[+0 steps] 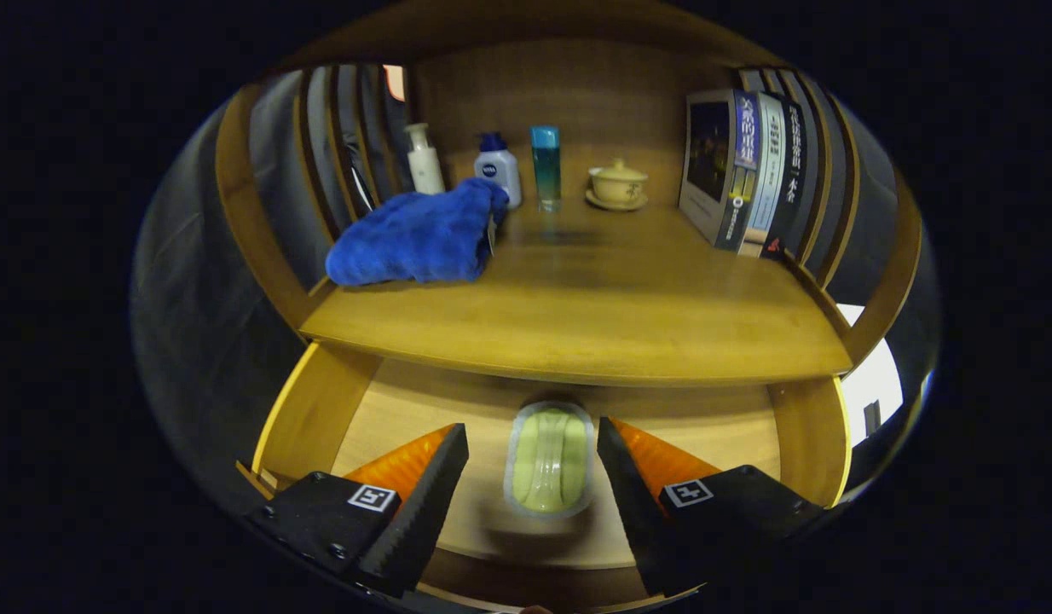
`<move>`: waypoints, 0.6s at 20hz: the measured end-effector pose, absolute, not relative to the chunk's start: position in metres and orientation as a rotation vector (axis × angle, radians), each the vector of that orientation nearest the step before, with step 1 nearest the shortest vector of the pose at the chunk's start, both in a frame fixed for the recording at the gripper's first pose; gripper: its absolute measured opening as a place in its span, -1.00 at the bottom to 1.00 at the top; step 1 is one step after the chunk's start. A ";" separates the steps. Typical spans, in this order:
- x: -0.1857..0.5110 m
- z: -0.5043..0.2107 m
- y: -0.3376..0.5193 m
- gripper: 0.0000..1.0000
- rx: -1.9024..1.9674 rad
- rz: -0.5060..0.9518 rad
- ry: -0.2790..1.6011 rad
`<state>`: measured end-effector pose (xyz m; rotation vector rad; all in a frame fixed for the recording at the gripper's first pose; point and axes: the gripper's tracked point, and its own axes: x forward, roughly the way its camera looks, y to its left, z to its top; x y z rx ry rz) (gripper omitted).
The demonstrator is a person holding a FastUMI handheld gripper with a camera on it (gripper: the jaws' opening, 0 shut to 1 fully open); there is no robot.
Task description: Pull open the drawer, take out the items inside it, and place them on the countertop above the cabinet.
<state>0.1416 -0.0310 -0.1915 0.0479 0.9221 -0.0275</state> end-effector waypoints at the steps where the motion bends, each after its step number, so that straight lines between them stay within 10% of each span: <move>1: 0.143 -0.197 -0.033 0.96 0.045 -0.036 0.940; 12: 0.137 -0.249 -0.041 0.35 0.090 -0.078 1.142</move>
